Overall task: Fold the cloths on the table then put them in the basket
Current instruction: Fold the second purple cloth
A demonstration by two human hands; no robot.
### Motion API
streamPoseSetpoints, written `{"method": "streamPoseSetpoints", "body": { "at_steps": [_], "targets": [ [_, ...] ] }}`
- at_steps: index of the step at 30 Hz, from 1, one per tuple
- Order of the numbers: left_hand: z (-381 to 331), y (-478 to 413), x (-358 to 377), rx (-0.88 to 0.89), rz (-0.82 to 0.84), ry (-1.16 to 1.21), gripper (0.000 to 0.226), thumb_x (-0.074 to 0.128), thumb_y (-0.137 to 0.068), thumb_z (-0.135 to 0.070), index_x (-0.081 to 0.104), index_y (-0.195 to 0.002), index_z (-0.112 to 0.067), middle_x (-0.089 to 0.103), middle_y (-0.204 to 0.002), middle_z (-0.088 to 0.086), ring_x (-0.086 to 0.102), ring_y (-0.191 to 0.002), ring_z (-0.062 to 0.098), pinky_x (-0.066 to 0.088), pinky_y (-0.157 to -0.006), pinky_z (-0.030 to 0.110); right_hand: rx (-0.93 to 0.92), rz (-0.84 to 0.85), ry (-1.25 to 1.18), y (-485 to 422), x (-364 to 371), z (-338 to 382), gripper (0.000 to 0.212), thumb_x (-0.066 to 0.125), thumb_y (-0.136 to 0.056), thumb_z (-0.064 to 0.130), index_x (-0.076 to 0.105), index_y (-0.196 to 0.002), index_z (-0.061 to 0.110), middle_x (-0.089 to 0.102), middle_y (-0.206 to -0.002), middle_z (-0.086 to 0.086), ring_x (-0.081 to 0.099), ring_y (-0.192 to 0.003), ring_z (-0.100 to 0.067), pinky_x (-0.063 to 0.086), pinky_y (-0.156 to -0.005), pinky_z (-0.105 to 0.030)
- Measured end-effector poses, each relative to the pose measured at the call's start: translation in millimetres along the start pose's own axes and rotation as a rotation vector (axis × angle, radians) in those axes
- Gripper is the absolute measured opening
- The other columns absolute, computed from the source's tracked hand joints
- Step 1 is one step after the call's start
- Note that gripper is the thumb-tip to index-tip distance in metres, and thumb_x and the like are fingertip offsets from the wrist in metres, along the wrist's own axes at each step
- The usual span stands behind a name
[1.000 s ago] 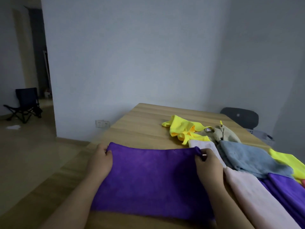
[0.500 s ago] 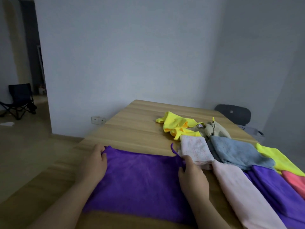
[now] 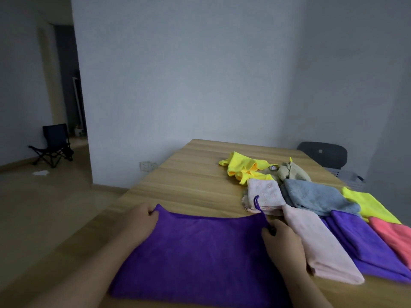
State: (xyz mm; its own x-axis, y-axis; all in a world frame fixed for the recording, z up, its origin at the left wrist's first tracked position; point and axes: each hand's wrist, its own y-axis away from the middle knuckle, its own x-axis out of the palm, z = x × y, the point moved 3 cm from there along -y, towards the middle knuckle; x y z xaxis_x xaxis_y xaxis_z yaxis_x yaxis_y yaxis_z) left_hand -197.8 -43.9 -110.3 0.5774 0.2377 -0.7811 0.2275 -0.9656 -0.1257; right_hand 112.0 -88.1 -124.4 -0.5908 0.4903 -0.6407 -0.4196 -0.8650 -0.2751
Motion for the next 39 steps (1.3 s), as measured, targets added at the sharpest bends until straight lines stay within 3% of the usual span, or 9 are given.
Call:
{"method": "streamPoseSetpoints", "body": {
  "at_steps": [3,5,11,17,22,26,30,35,39],
  "targets": [
    [1,-4,0,0.011,-0.016,0.055,0.026,0.048,-0.093,-0.028,0.060,-0.073,-0.018,0.063,-0.074,0.001,0.059,-0.072,0.018,0.043,-0.066,0.028,0.017,0.012,-0.032,-4,3,-3,0.031,0.055,-0.087,0.020,0.044,-0.058,0.020,0.053,-0.056,0.005,0.047,-0.055,-0.011,0.033,-0.053,-0.030],
    [7,-6,4,-0.007,-0.058,0.140,0.027,0.052,-0.092,-0.023,0.056,-0.066,-0.018,0.060,-0.069,0.001,0.056,-0.069,0.018,0.036,-0.059,0.027,0.030,0.030,-0.039,-12,4,-6,0.031,0.055,-0.088,0.022,0.046,-0.058,0.021,0.053,-0.058,0.006,0.050,-0.060,-0.017,0.034,-0.057,-0.029],
    [13,-17,9,0.039,-0.045,0.138,0.021,0.050,-0.095,-0.026,0.061,-0.079,-0.019,0.063,-0.081,-0.002,0.057,-0.075,0.014,0.039,-0.065,0.028,0.078,0.025,0.026,-29,7,-10,0.026,0.051,-0.089,0.026,0.045,-0.065,0.017,0.055,-0.066,0.000,0.050,-0.069,-0.027,0.034,-0.062,-0.031],
    [14,-23,10,0.114,-0.086,0.162,0.022,0.046,-0.096,-0.028,0.057,-0.084,-0.014,0.065,-0.079,0.006,0.059,-0.075,0.025,0.047,-0.073,0.039,0.036,-0.043,0.023,-32,7,-10,0.018,0.047,-0.092,0.023,0.046,-0.076,0.016,0.062,-0.079,-0.012,0.058,-0.080,-0.033,0.035,-0.063,-0.032],
    [16,-20,14,0.104,-0.120,0.153,0.014,0.047,-0.095,-0.025,0.047,-0.081,-0.026,0.061,-0.088,-0.010,0.058,-0.082,0.015,0.048,-0.073,0.036,0.047,-0.045,0.053,-28,6,-10,0.013,0.050,-0.091,0.025,0.050,-0.082,0.016,0.062,-0.080,-0.008,0.059,-0.083,-0.031,0.035,-0.062,-0.031],
    [17,-20,17,0.077,-0.137,0.087,0.015,0.048,-0.092,-0.020,0.044,-0.081,-0.029,0.061,-0.088,-0.007,0.059,-0.080,0.016,0.050,-0.072,0.036,0.049,0.003,0.123,-25,8,-7,0.005,0.053,-0.088,0.023,0.053,-0.092,0.021,0.067,-0.094,-0.007,0.060,-0.090,-0.029,0.035,-0.064,-0.029],
    [19,-22,15,0.054,-0.112,0.098,0.020,0.046,-0.091,-0.017,0.042,-0.075,-0.027,0.063,-0.083,-0.002,0.057,-0.070,0.020,0.041,-0.061,0.031,0.058,0.005,0.130,-25,7,-6,0.026,0.051,-0.087,0.016,0.048,-0.114,0.019,0.066,-0.101,-0.011,0.060,-0.093,-0.032,0.037,-0.066,-0.031],
    [17,-23,12,0.049,-0.039,0.080,0.024,0.045,-0.093,-0.021,0.057,-0.072,-0.023,0.063,-0.077,-0.001,0.058,-0.073,0.018,0.040,-0.062,0.029,0.050,0.044,0.097,-26,5,-6,0.015,0.047,-0.084,0.007,0.049,-0.090,0.021,0.066,-0.093,-0.009,0.058,-0.085,-0.031,0.042,-0.069,-0.032],
    [14,-20,11,0.036,0.005,0.062,0.014,0.058,-0.082,-0.028,0.062,-0.069,-0.030,0.065,-0.076,-0.012,0.059,-0.074,0.009,0.046,-0.068,0.028,0.050,0.096,0.116,-28,5,-6,0.022,0.047,-0.083,0.006,0.054,-0.078,0.026,0.068,-0.098,-0.003,0.057,-0.089,-0.026,0.039,-0.070,-0.027]
  ]
}}
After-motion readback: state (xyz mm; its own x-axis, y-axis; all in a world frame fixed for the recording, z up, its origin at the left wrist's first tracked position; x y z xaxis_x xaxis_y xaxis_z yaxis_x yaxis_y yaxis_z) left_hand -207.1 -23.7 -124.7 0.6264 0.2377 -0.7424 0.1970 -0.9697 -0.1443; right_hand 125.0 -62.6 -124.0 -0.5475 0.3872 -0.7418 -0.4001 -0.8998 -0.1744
